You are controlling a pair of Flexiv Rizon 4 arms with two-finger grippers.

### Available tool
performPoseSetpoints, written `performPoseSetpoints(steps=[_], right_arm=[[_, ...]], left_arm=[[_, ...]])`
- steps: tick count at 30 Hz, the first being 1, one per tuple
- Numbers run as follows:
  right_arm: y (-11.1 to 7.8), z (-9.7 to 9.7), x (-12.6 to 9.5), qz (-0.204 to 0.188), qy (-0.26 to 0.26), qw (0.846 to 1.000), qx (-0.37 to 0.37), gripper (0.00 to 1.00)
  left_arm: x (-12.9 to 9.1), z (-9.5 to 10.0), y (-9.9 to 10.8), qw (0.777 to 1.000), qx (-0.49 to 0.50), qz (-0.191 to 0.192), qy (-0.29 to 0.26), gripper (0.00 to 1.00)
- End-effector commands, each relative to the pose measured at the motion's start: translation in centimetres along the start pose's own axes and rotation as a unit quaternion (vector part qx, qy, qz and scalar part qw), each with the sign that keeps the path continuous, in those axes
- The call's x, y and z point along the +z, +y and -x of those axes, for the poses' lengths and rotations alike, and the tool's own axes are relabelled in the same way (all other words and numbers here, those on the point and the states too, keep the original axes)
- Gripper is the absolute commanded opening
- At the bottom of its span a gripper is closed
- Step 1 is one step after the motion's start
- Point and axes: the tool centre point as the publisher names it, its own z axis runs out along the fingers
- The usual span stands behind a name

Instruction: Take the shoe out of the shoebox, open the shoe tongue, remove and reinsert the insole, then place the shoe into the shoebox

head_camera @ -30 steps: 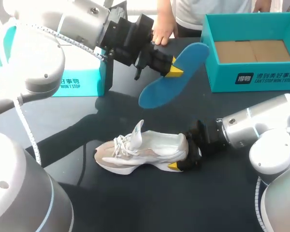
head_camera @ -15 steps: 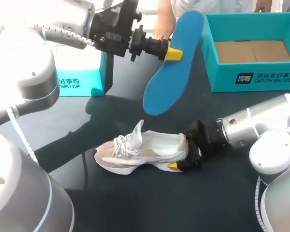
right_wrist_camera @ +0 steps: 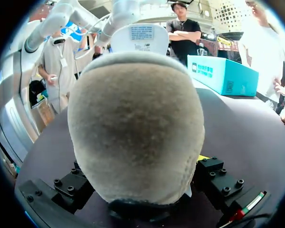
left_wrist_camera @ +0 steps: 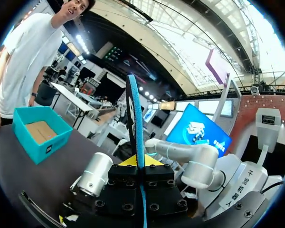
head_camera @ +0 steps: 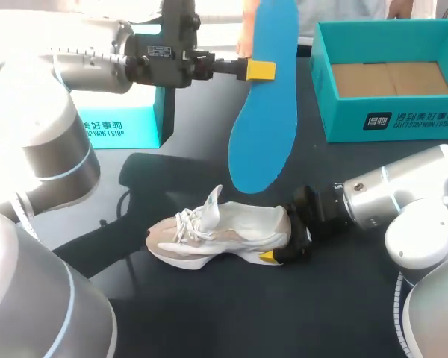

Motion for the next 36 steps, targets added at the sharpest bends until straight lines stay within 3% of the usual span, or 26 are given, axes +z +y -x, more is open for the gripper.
performPoseSetpoints(steps=[1, 5, 11, 17, 36], right_arm=[[-0.3, 0.3, 0.6, -0.003, 0.000, 1.000, 0.001, 0.00], [-0.3, 0.3, 0.6, -0.003, 0.000, 1.000, 0.001, 0.00], [-0.3, 0.3, 0.6, -0.003, 0.000, 1.000, 0.001, 0.00], [-0.3, 0.3, 0.6, -0.003, 0.000, 1.000, 0.001, 0.00], [-0.3, 0.3, 0.6, -0.003, 0.000, 1.000, 0.001, 0.00]], left_arm=[[0.2, 0.5, 0.6, 0.999, -0.010, -0.032, 0.009, 0.00], [0.2, 0.5, 0.6, 0.999, -0.010, -0.032, 0.009, 0.00], [0.9, -2.6, -0.9, 0.996, -0.079, -0.042, -0.010, 0.00], [1.0, -5.6, -2.3, 0.992, -0.104, -0.061, 0.028, 0.00], [2.0, -10.3, -0.3, 0.989, -0.130, -0.047, 0.060, 0.00]])
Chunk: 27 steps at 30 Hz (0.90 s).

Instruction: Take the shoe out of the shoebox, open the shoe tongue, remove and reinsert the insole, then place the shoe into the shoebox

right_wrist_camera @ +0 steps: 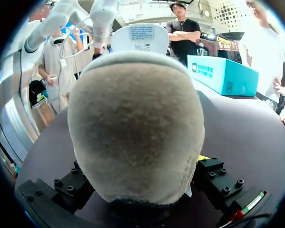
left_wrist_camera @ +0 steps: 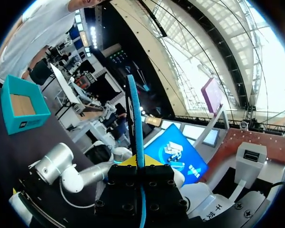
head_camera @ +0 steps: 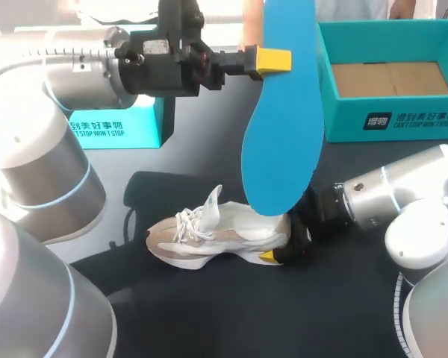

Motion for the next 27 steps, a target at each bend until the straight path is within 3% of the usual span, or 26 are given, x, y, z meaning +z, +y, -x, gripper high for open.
performPoseSetpoints(steps=[1, 12, 27], right_arm=[[-0.3, 0.3, 0.6, -0.003, 0.000, 1.000, 0.001, 0.00], [-0.3, 0.3, 0.6, -0.003, 0.000, 1.000, 0.001, 0.00], [-0.3, 0.3, 0.6, -0.003, 0.000, 1.000, 0.001, 0.00]], left_arm=[[-0.1, -0.6, 1.1, 1.000, -0.003, -0.004, -0.001, 0.00], [0.2, -0.9, 3.3, 1.000, 0.014, -0.010, -0.007, 0.00], [0.2, -0.6, 3.3, 0.999, 0.000, -0.022, -0.024, 0.00]])
